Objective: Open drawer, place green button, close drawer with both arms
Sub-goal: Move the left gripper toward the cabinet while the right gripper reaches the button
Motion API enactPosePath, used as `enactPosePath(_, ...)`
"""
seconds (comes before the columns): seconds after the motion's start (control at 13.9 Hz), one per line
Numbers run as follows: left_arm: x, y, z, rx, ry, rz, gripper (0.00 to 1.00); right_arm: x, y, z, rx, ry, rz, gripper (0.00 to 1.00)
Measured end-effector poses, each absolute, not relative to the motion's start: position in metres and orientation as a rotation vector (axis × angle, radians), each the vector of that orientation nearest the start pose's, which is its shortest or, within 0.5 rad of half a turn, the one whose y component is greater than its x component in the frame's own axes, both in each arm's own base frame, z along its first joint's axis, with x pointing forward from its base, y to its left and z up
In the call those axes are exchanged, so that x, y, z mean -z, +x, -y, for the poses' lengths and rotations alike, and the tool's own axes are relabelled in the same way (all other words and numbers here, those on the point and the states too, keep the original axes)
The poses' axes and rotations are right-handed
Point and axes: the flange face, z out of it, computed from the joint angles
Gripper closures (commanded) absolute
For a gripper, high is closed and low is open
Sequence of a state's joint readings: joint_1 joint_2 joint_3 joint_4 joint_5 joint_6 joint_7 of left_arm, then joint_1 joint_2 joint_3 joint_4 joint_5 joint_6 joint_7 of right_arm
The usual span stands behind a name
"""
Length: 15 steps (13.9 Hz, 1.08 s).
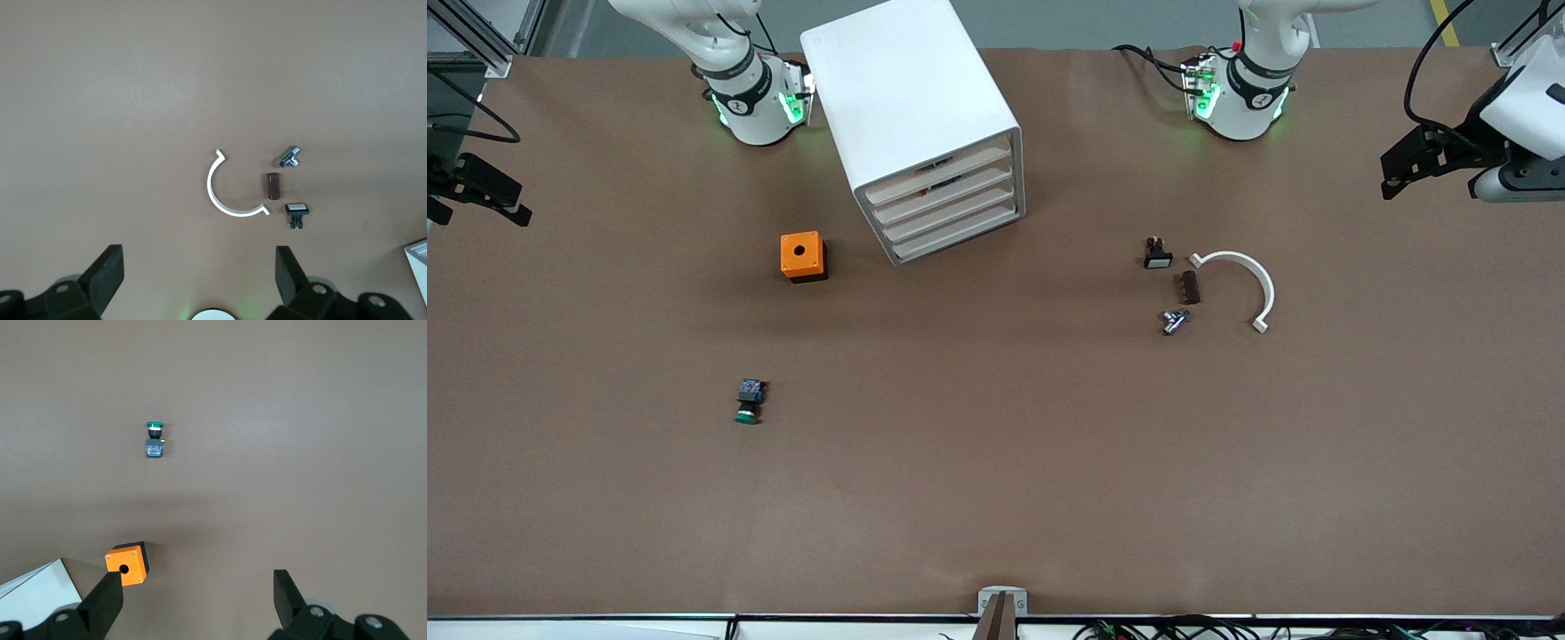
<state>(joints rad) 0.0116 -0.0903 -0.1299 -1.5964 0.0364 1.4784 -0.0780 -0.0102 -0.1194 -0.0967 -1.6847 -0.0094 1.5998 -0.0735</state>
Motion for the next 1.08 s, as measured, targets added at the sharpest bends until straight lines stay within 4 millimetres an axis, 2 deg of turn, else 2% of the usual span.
enactPosePath(0.29,-0.647,0.517,0.060,-0.054,-3.090,-0.055,0.00,-0.637,0.516,0.060,0.053,-3.142,-0.053,0.00)
enactPosePath(0.43,-0.635,0.524,0.060,-0.088,-3.090,-0.056,0.00,-0.637,0.516,0.060,0.055,-3.142,-0.053,0.00)
enactPosePath(0.65,-0.591,0.556,0.068,-0.127,-3.097,-0.080,0.00,-0.643,0.517,0.061,0.083,-3.143,-0.055,0.00)
enactPosePath(0.86,-0.532,0.589,0.084,-0.173,-3.104,-0.022,0.00,-0.648,0.518,0.061,0.096,-3.143,-0.057,0.00)
enactPosePath(1.01,-0.490,0.605,0.101,-0.226,-3.096,0.085,0.00,-0.634,0.525,0.061,0.055,-3.144,-0.057,0.00)
enactPosePath(1.08,-0.471,0.612,0.113,-0.241,-3.089,0.154,0.00,-0.620,0.532,0.061,0.012,-3.145,-0.056,0.00)
